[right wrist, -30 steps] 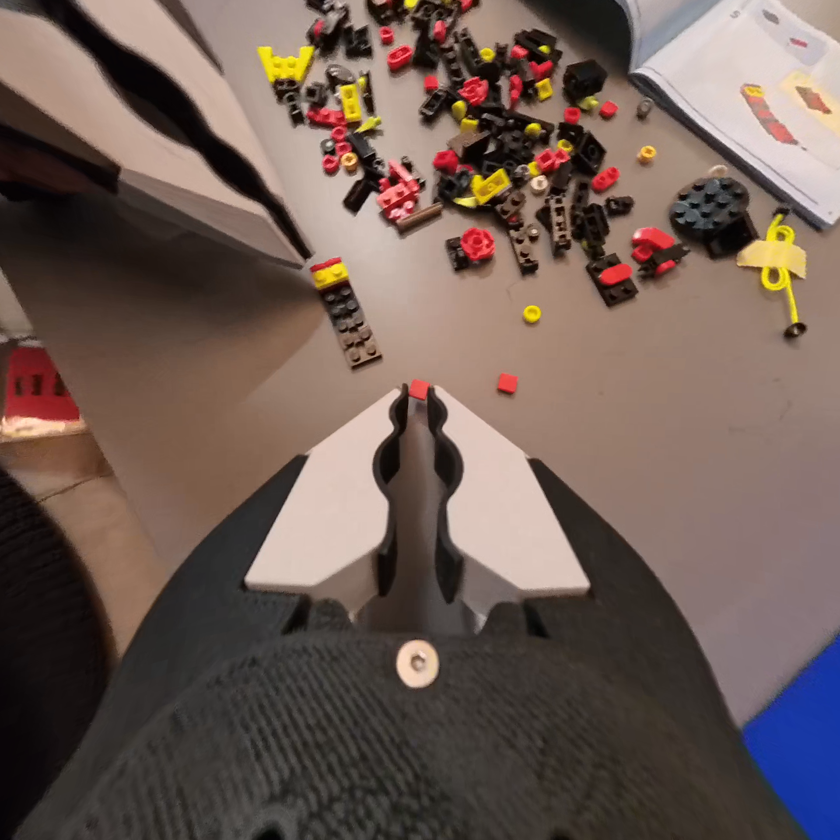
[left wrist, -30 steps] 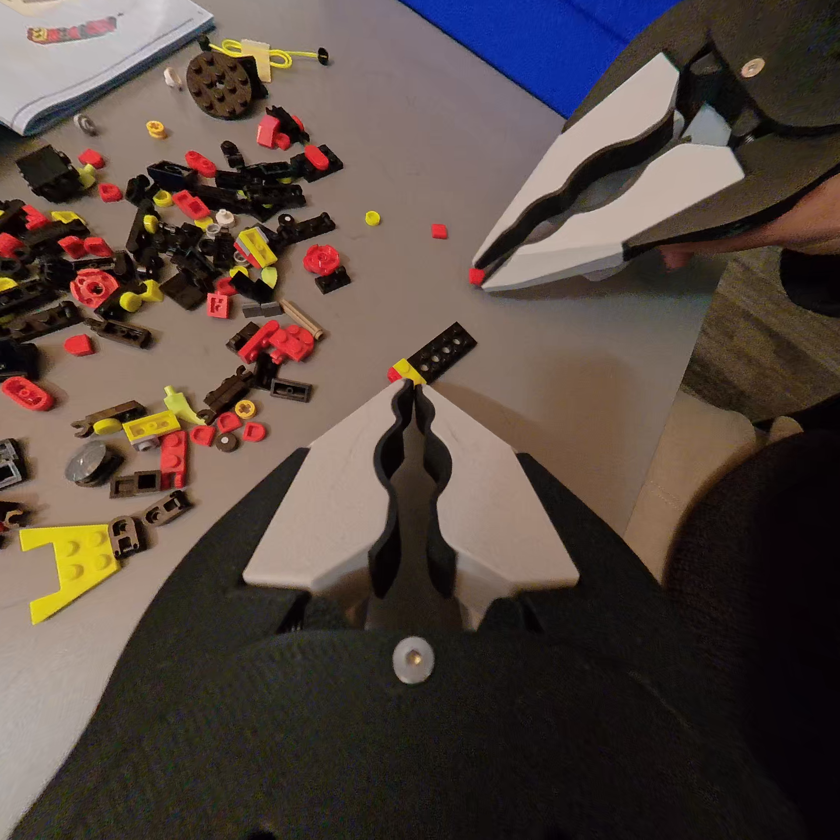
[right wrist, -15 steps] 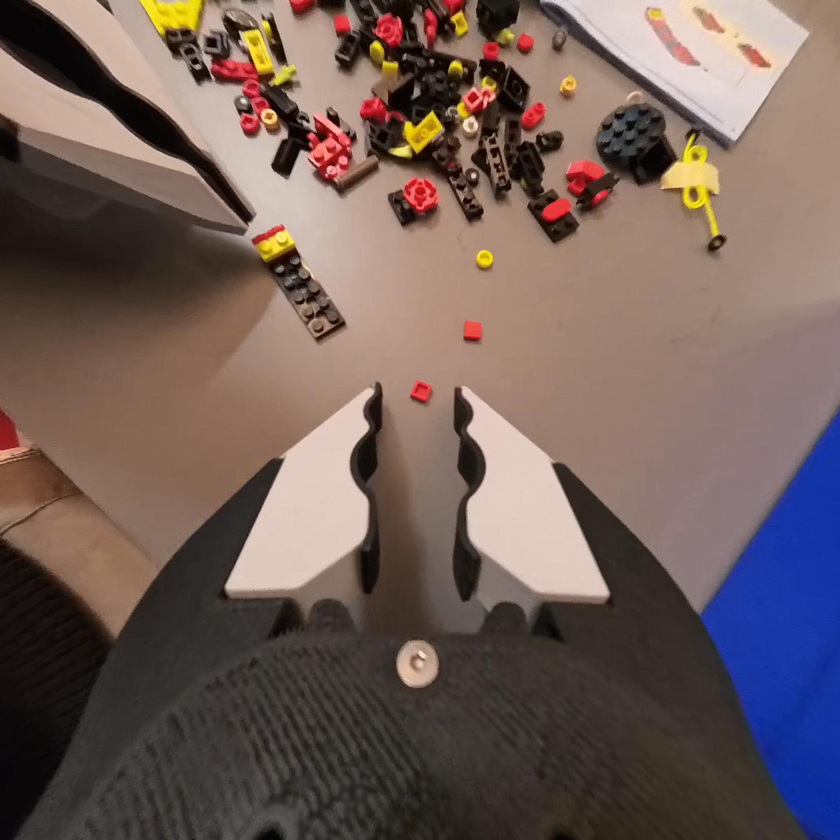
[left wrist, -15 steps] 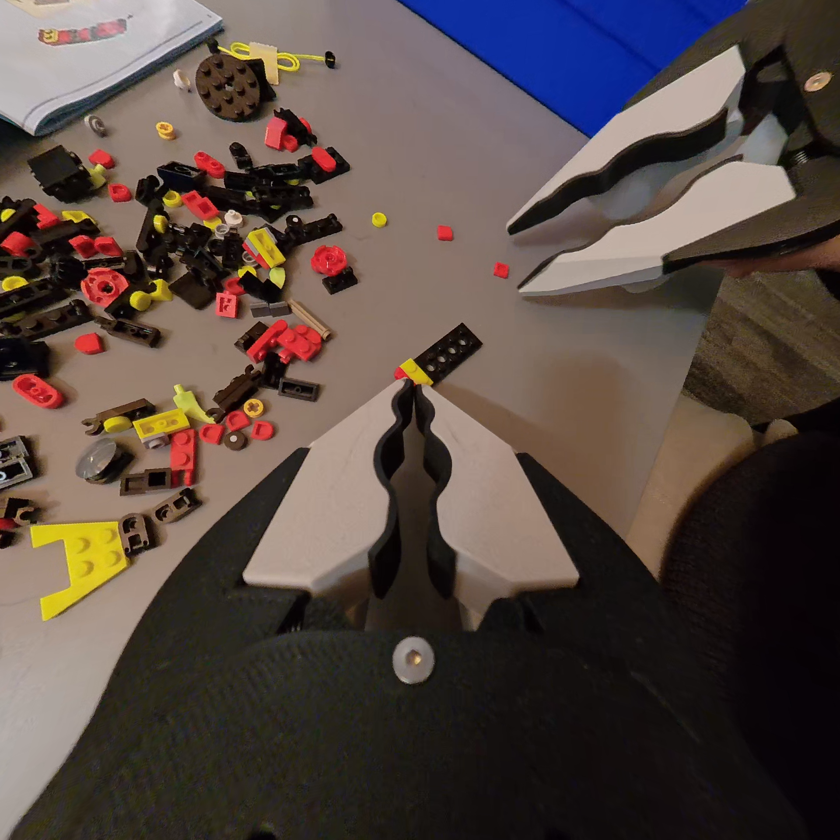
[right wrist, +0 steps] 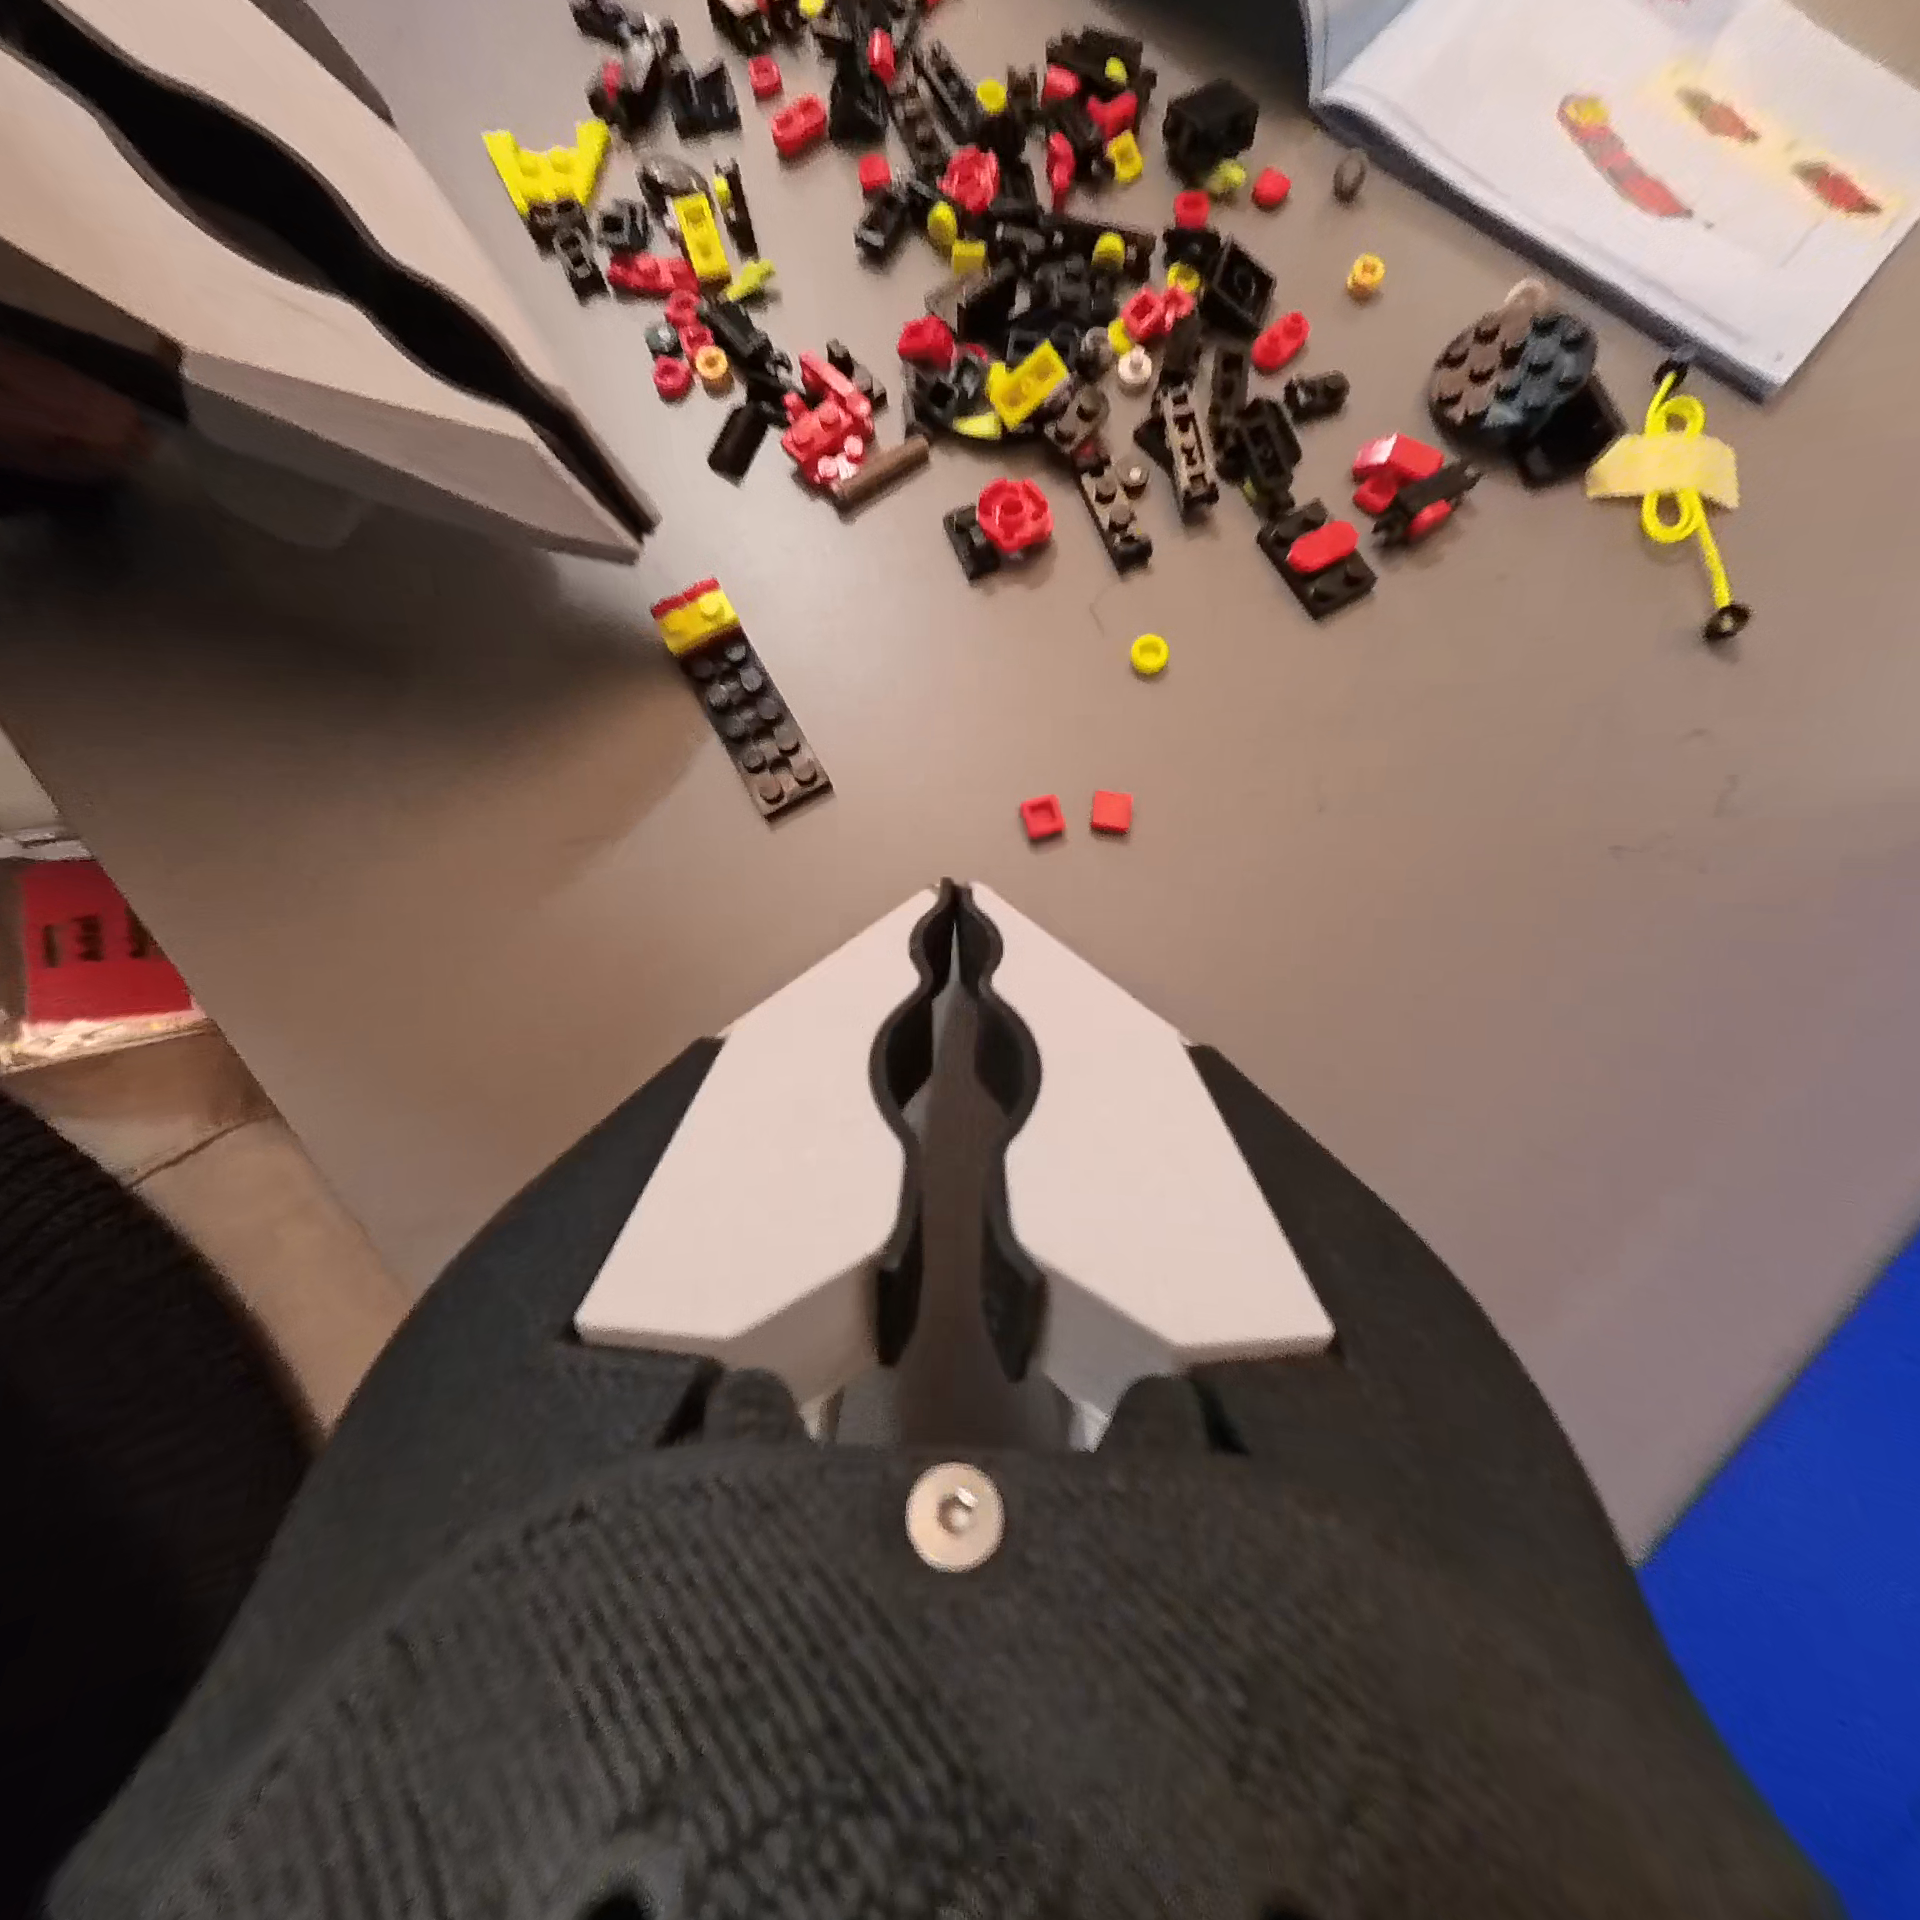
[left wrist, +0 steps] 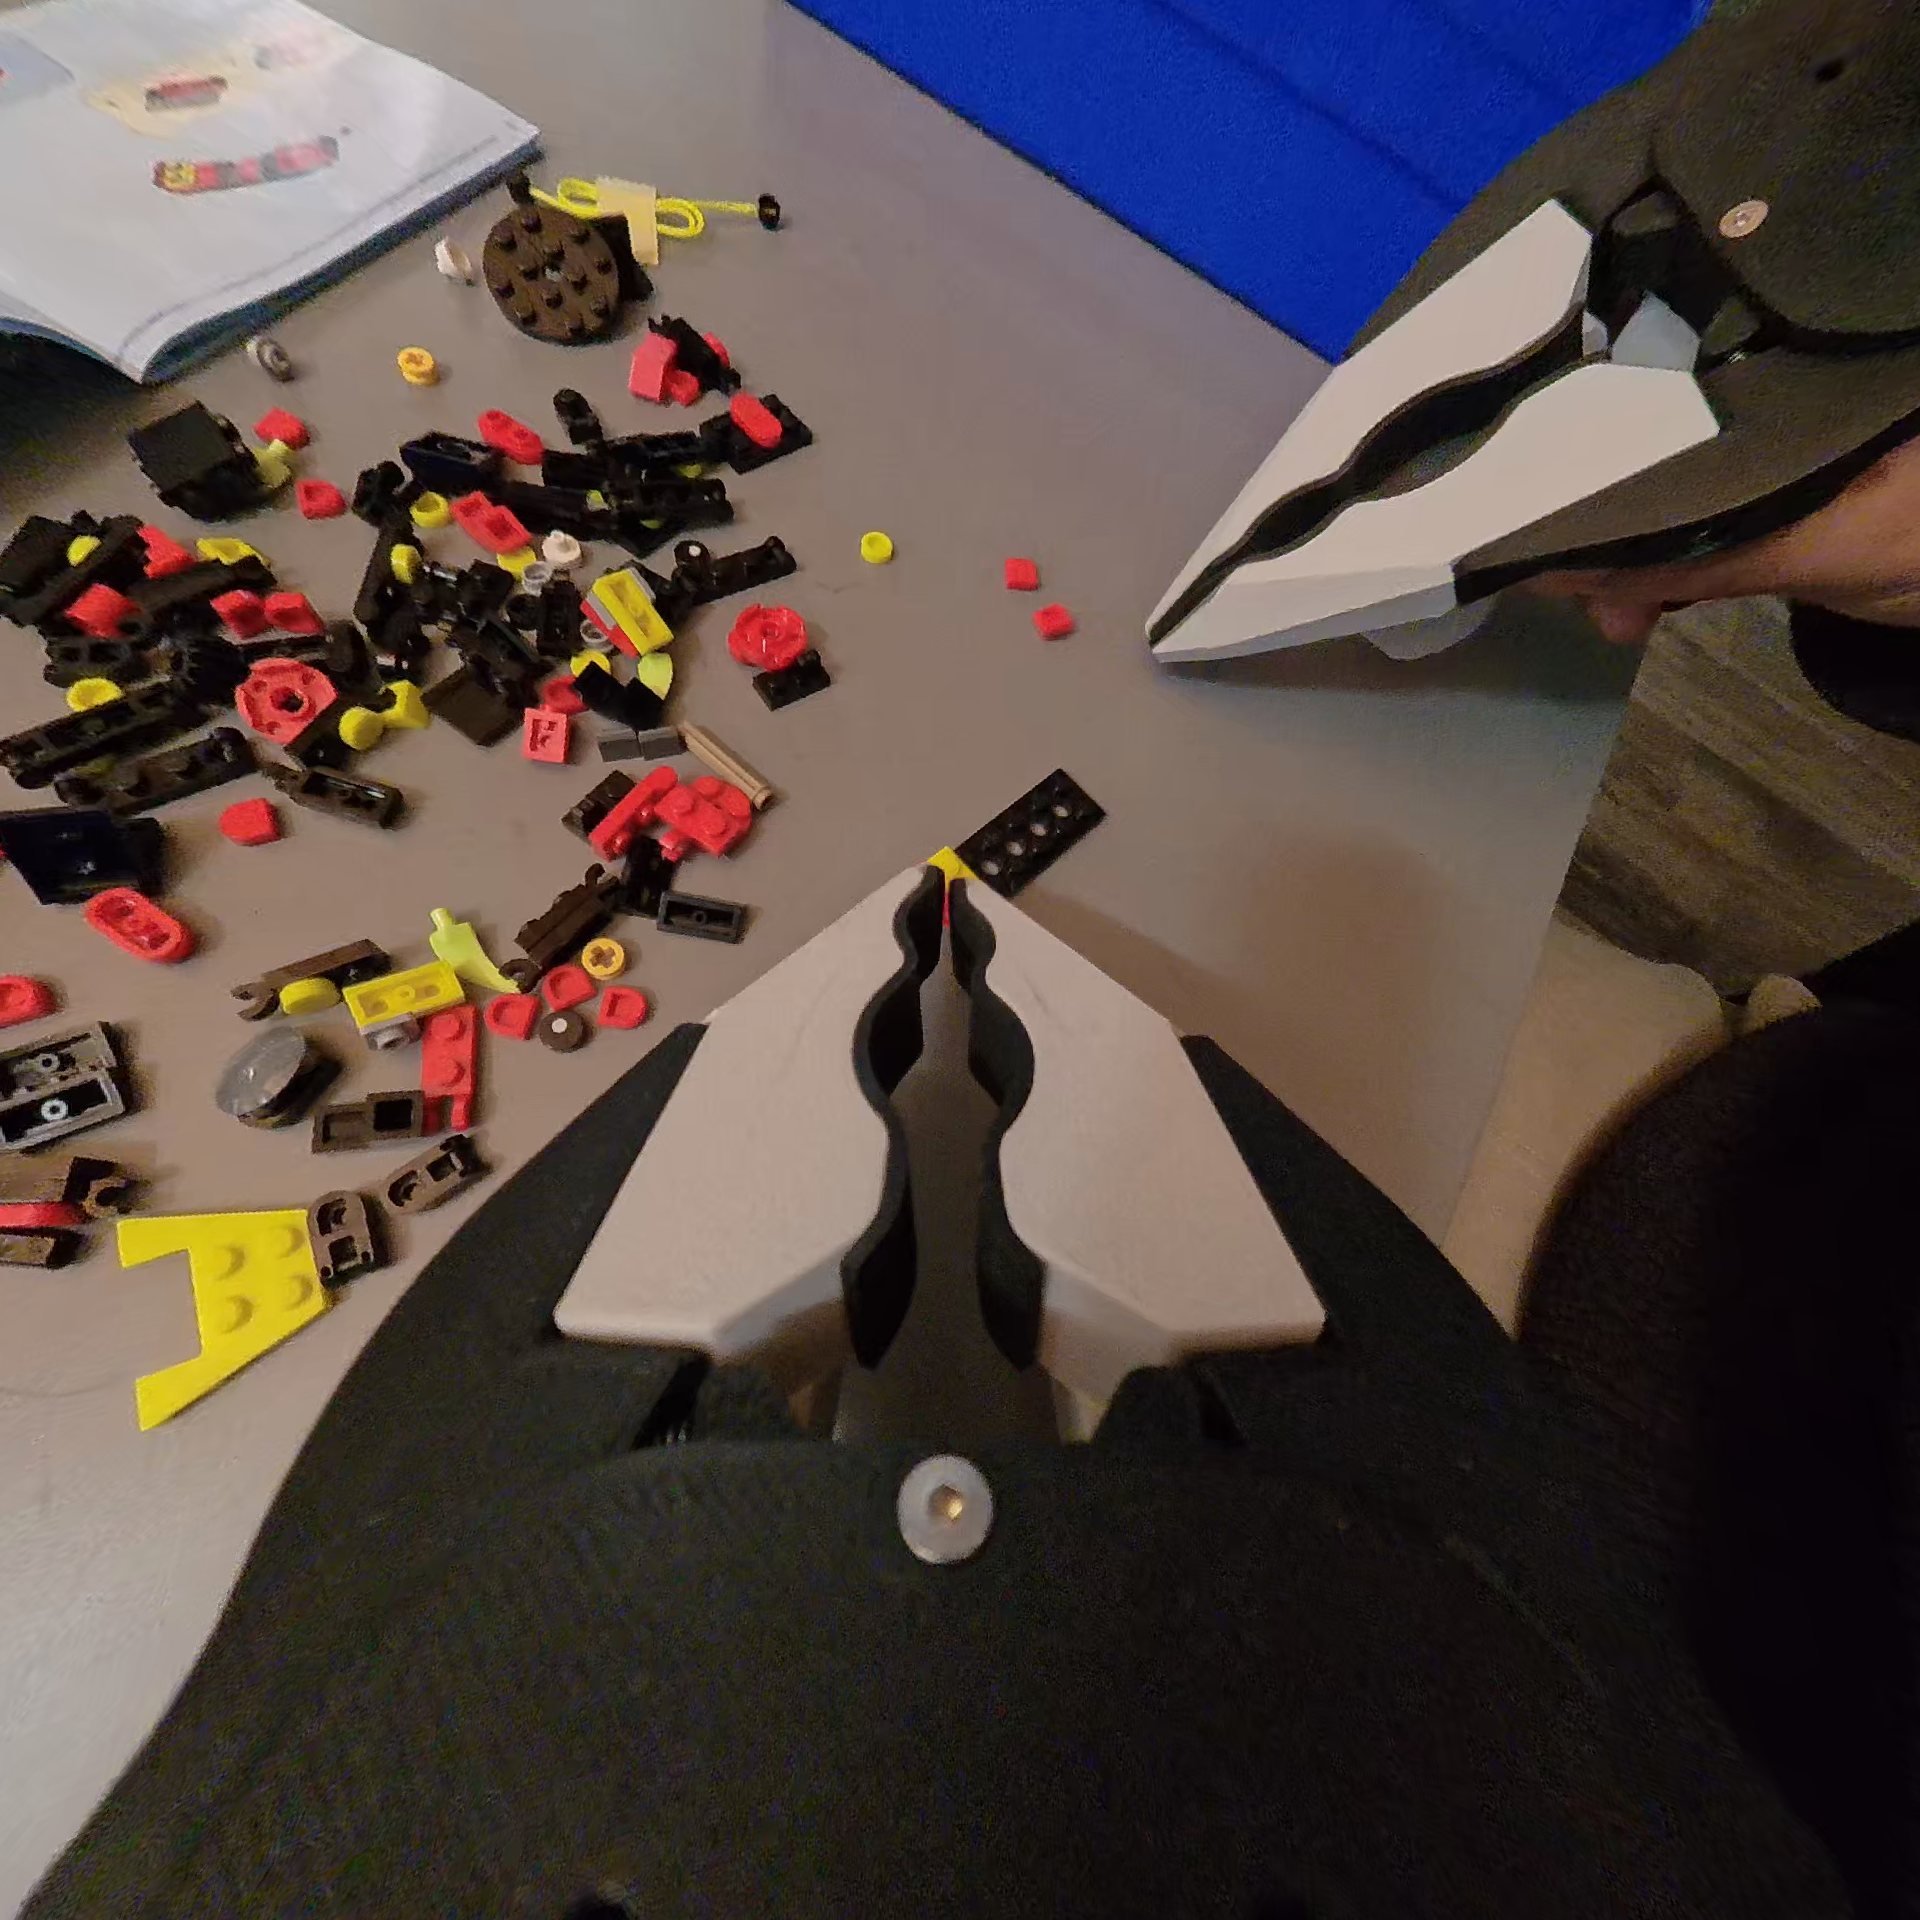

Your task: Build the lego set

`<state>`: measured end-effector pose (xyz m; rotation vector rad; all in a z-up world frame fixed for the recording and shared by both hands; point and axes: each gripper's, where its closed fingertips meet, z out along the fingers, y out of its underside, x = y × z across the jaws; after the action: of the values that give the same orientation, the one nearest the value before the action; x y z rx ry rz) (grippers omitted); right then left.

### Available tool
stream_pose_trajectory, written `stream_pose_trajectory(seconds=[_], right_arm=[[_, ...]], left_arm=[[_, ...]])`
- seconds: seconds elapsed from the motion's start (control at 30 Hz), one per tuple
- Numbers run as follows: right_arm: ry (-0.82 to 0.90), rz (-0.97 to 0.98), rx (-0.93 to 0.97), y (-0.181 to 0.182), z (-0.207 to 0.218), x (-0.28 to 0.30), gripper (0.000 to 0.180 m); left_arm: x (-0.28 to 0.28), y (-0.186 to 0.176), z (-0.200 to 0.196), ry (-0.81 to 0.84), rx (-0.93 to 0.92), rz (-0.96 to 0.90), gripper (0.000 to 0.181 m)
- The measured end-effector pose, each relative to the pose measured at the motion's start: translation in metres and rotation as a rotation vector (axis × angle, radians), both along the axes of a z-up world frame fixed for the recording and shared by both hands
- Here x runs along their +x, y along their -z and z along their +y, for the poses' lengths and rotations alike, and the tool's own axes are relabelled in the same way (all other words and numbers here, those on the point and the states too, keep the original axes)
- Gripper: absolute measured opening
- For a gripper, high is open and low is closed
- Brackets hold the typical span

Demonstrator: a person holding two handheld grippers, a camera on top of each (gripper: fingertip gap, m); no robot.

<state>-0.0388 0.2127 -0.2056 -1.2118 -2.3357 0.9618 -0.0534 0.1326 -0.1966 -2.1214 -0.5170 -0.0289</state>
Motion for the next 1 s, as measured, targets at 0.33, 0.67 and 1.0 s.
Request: stream_pose_trajectory(seconds=[0.33,0.67,1.0], right_arm=[[0.047,0.058,0.066,0.002,0.020,-0.025,0.011],[0.063,-0.012,-0.028,0.008,0.017,-0.039,0.010],[0.039,0.002,0.015,0.007,0.015,-0.037,0.006]], left_arm=[[0.002,-0.002,0.004,0.006,0.006,0.020,0.000],[0.005,-0.001,0.006,0.010,-0.005,0.032,0.000],[0.005,0.000,0.003,0.004,-0.020,0.049,0.000]])
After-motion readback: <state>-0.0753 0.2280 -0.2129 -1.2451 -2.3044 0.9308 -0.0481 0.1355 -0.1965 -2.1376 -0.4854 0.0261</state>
